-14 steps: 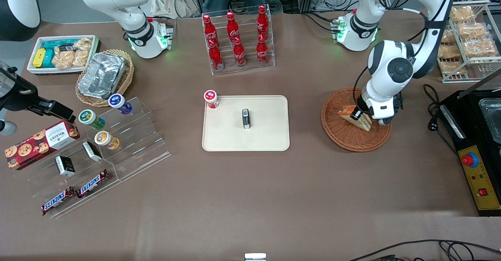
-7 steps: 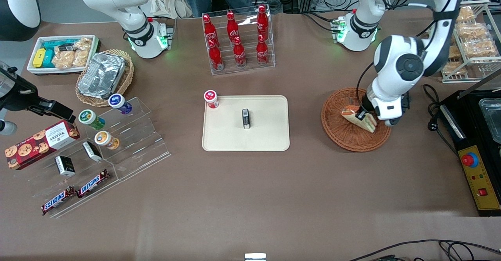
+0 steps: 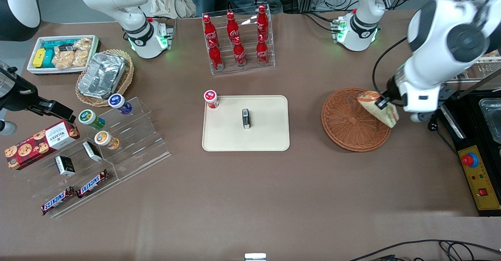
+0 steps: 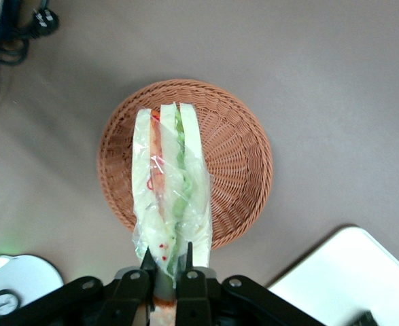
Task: Place sandwich from basket to tray
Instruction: 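Lift the sandwich up out of the basket with the left gripper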
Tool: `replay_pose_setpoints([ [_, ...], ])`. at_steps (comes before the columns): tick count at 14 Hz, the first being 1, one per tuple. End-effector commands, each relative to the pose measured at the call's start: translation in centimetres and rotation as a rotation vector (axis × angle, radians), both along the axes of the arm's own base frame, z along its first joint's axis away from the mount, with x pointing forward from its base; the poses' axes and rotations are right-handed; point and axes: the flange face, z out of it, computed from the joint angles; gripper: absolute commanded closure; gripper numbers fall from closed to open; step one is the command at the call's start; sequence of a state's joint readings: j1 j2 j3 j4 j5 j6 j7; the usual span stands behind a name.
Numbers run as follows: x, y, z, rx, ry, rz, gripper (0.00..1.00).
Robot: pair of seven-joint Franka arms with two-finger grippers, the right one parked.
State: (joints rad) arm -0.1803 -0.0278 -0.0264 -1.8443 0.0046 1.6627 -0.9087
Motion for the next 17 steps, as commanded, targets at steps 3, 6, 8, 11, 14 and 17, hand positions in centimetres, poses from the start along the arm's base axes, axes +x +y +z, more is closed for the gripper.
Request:
replay_pose_setpoints([
  [3, 0.1, 0.1, 4.8, -0.009, 0.035, -0.114, 1.0],
  [6, -0.2, -1.2, 4.7, -0.009, 0.039, -0.144, 1.0],
  [8, -0.7, -3.0, 4.7, -0.008, 0.04, -0.183, 1.0],
  [11, -1.6, -6.6, 3.9, -0.014, 0.058, -0.246, 1.0],
  [14, -2.9, -11.5, 1.4, 0.023, 0.101, -0.291, 1.0],
  [17, -2.8, -16.8, -2.3, 0.044, 0.148, -0.266, 1.0],
])
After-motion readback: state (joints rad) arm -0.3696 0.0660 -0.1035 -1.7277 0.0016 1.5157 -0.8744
